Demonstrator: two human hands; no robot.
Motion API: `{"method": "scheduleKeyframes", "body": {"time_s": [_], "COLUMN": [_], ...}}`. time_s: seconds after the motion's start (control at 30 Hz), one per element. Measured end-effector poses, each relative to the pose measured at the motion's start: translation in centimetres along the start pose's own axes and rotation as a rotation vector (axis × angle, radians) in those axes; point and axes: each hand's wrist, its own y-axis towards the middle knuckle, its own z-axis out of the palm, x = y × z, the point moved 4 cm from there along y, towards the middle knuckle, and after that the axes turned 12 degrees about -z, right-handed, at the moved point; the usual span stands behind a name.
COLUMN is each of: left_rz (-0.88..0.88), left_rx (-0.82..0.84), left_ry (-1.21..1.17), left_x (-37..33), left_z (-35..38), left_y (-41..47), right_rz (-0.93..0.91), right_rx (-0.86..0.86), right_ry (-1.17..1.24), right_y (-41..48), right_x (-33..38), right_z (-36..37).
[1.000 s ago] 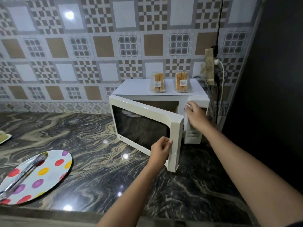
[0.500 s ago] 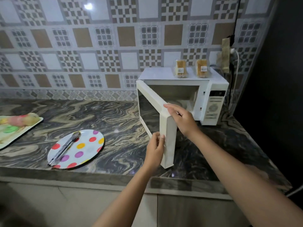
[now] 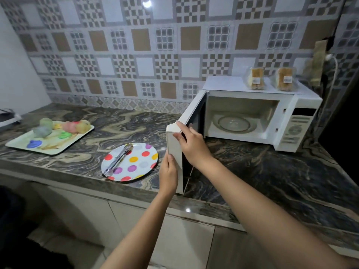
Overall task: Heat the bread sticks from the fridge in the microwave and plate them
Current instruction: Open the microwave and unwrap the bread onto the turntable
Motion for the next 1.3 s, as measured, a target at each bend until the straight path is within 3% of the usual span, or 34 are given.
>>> {"method": "scheduleKeyframes", "body": {"time_s": [0.27,0.67,0.83,1.07,1.3], "left_rz": [-0.141,-0.127,-0.111,0.023,0.149], "left_rx": [-0.108,-0.145,-0.118,-0.347,-0.16], "left_ry": [-0.005,0.019,-0.016,0.002,0.069], "left_x": [0.8,0.4,0.6,0.8,-1.9], "left_z": [-2.5,-2.3,-2.5,-1.1,5.4], "left_y": [2.0,1.2,0.1,-4.4,-6.2], "right_rz": [0.06,0.066,0.096,0.104,0.289], "right_rx": [-0.027,-0.037,-0.075,-0.045,-0.181], "right_ry": [0.073,0.103,0.288,0.411,0.378], "right_y": [1.9,1.5,0.5,-2.5,-6.3], "right_x": [1.7,1.5,1.3,0.5,-4.9], "right_z": [2.4,2.3,2.0,0.0,-6.9]}}
